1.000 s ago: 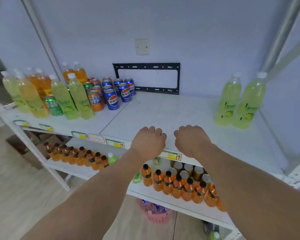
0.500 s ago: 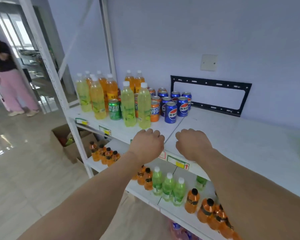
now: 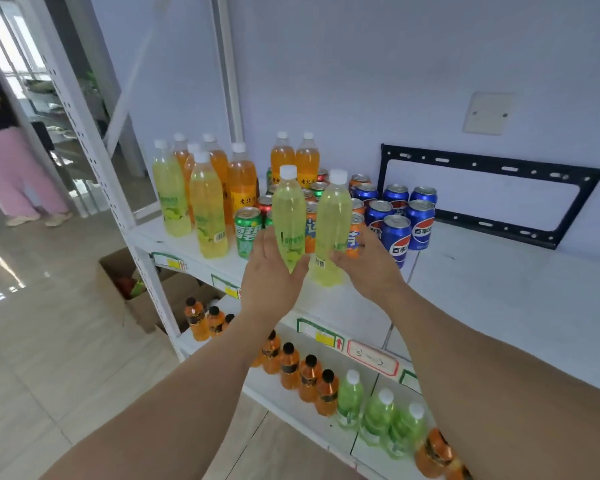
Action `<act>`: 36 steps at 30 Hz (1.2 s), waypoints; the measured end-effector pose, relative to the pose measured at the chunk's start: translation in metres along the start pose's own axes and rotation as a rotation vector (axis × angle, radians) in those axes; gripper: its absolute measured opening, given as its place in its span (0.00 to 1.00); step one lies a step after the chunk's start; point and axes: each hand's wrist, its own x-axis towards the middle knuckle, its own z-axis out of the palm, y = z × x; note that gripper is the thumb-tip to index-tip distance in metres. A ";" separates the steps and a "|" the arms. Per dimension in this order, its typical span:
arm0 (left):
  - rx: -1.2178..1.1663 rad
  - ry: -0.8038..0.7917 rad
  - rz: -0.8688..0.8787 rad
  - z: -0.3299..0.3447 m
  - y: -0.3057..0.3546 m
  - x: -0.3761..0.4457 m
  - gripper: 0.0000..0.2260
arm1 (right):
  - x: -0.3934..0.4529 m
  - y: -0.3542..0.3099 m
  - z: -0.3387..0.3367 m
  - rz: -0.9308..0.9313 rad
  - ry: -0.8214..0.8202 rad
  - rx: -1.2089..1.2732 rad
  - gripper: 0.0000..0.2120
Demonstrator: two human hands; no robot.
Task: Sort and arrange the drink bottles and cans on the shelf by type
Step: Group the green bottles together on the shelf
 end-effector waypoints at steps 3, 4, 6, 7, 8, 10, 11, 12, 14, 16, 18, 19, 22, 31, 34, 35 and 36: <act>-0.237 -0.004 -0.116 0.017 -0.015 0.033 0.40 | 0.030 0.007 0.013 -0.005 0.042 0.063 0.32; -0.291 -0.015 -0.127 0.022 -0.020 0.041 0.40 | 0.036 0.009 0.016 0.005 0.065 0.061 0.32; -0.375 -0.025 -0.141 0.031 -0.026 0.054 0.39 | 0.045 0.013 0.022 0.033 0.097 0.060 0.34; -0.410 -0.028 -0.144 0.035 -0.029 0.059 0.36 | 0.047 0.014 0.026 0.051 0.095 0.068 0.34; -0.438 -0.027 -0.137 0.040 -0.031 0.062 0.34 | 0.050 0.015 0.030 0.070 0.093 0.086 0.35; -0.470 -0.027 -0.130 0.048 -0.036 0.067 0.31 | 0.055 0.018 0.040 0.094 0.119 0.092 0.39; -0.481 -0.023 -0.131 0.052 -0.039 0.069 0.29 | 0.058 0.019 0.043 0.103 0.132 0.069 0.41; -0.490 -0.022 -0.128 0.056 -0.041 0.071 0.27 | 0.061 0.022 0.046 0.112 0.143 0.047 0.43; -0.504 -0.028 -0.126 0.058 -0.045 0.076 0.23 | 0.056 0.025 0.046 0.137 0.183 0.038 0.42; -0.513 -0.051 -0.088 0.058 -0.049 0.079 0.24 | 0.035 0.022 0.039 0.175 0.271 0.073 0.38; -0.551 -0.108 -0.055 0.053 -0.042 0.073 0.26 | 0.010 0.020 0.027 0.210 0.382 0.121 0.35; -0.587 -0.144 -0.047 0.050 -0.036 0.067 0.25 | -0.005 0.019 0.018 0.219 0.441 0.141 0.34; -0.725 -0.280 -0.027 0.038 -0.004 0.037 0.20 | -0.050 0.017 -0.013 0.235 0.606 0.181 0.28; -1.072 -0.958 -0.006 0.029 0.132 -0.097 0.16 | -0.194 0.030 -0.115 0.328 0.960 0.318 0.22; -1.091 -1.040 -0.008 0.037 0.173 -0.140 0.11 | -0.235 0.042 -0.159 0.333 0.984 0.279 0.23; -1.095 -1.051 0.003 0.042 0.186 -0.152 0.12 | -0.248 0.048 -0.174 0.335 0.990 0.264 0.24; -1.099 -1.055 0.004 0.047 0.200 -0.163 0.13 | -0.262 0.055 -0.190 0.336 0.999 0.248 0.24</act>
